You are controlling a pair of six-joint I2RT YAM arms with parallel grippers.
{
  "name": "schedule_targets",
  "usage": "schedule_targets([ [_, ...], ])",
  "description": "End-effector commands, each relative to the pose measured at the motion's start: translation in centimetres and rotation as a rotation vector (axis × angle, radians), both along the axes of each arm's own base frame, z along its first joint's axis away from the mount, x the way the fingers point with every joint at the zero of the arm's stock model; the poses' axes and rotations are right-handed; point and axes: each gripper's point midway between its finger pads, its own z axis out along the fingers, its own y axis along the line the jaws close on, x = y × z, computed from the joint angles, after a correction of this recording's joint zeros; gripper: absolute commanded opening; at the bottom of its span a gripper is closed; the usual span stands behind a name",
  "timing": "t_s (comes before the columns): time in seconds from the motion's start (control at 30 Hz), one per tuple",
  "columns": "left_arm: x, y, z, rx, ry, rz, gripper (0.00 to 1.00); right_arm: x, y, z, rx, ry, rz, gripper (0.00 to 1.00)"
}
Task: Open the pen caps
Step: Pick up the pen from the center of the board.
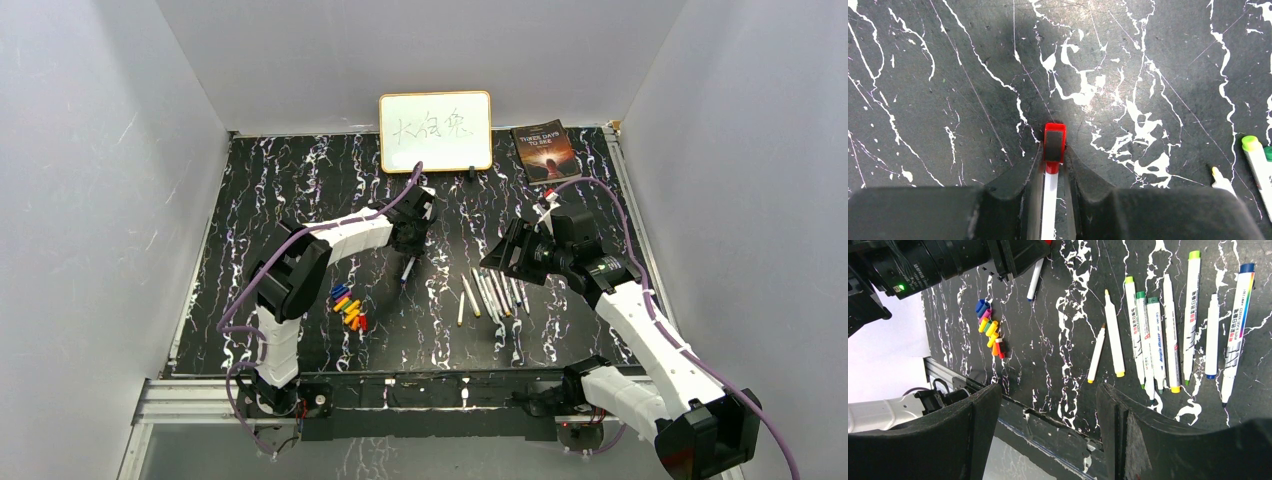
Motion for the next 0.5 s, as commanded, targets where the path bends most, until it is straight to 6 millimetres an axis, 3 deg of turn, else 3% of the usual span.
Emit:
schedule_targets([
  [0.0,-3.2,0.9,-1.1,0.020,0.123,-0.015,0.13,0.5,0.1,1.5,0.023,-0.068,0.007,0.67],
  [0.23,-3.7,-2.2,2.9,-0.184,0.128,-0.011,0.10,0.1,0.4,1.0,0.031,-0.058,0.028,0.67],
  [0.47,-5.9,-5.8,8.2,-0.500,0.179,0.003,0.11,-0.1,1.2,2.1,0.101,-0.089,0.049,0.63],
])
